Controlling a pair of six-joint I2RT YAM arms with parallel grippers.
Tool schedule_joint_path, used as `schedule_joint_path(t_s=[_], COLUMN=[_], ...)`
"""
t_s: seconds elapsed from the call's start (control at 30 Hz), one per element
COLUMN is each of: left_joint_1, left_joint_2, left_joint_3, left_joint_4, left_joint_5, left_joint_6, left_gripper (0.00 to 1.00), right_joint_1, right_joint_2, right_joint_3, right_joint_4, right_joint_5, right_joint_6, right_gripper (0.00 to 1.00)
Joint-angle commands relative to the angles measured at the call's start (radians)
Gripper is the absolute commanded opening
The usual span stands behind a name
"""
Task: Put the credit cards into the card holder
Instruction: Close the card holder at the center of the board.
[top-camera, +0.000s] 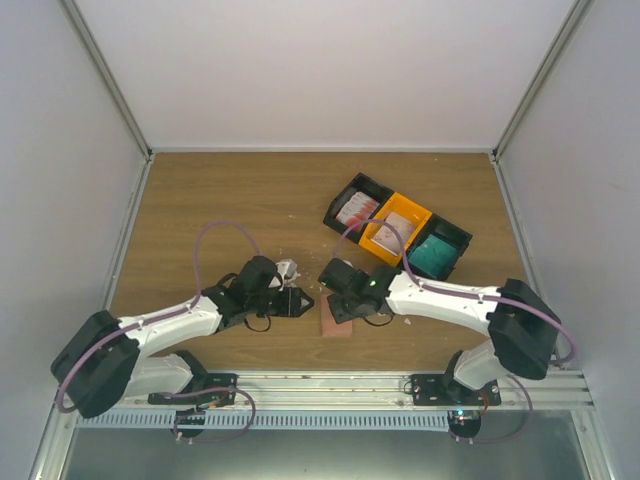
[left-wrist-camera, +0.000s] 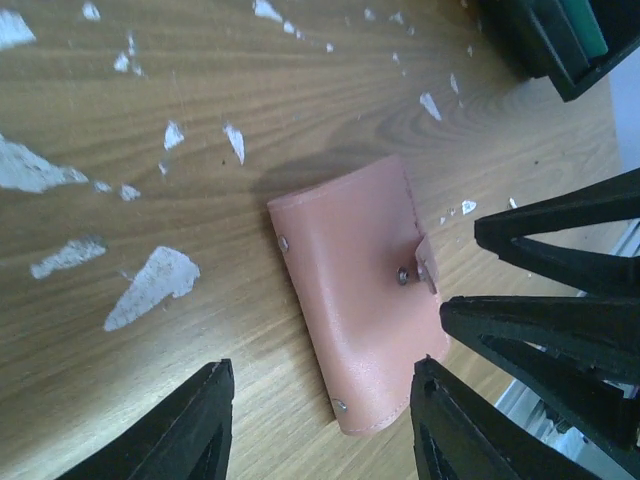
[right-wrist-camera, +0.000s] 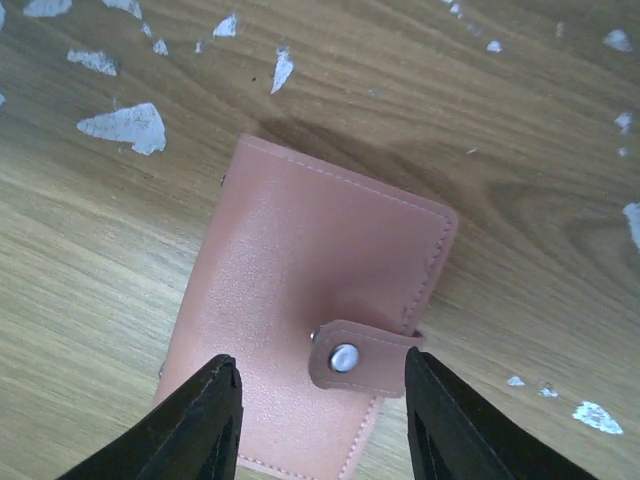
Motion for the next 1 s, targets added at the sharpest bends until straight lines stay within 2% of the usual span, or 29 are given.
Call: schedule_joint_path(t_s=[0.0,0.23,0.5,0.63,0.8,0.97], left_joint_1=[0.006,0.006,0.006,0.006,0.006,0.006], left_joint_2=[0.056,0.11,0.125,0.13,0.135,0.148], left_joint_3=[-0.029,-0.05,-0.062,-0.064,-0.067,-0.064], left_joint_4=[0.162,0.217,0.229,0.231,0.234,0.242], left_joint_5=[0.093,0.12,0.125,0.124,0.125,0.137], left_joint_6=[-0.045,-0.049,-0.044,-0.043,-0.044,-0.046], left_gripper=[0.51,0.5,0.49,0.49,0.49,0.49], right_joint_1=[0.026,0.028,0.027,0.027,0.027,0.028], right_joint_2=[0.059,0.119,0.143,0.139,0.132,0.129], right_joint_3=[0.049,0.074,0.084,0.084,0.085,0.084], right_joint_4=[-0.03,-0.042,-0.054,-0.059,-0.061,-0.054], right_joint_5=[0.003,0.008,-0.001,0.004,0.017,0.022], right_joint_6=[0.03,0.049,0.052,0.062,0.073,0.074], right_gripper=[0.41,0.27,0.21,0.1,0.02,0.01])
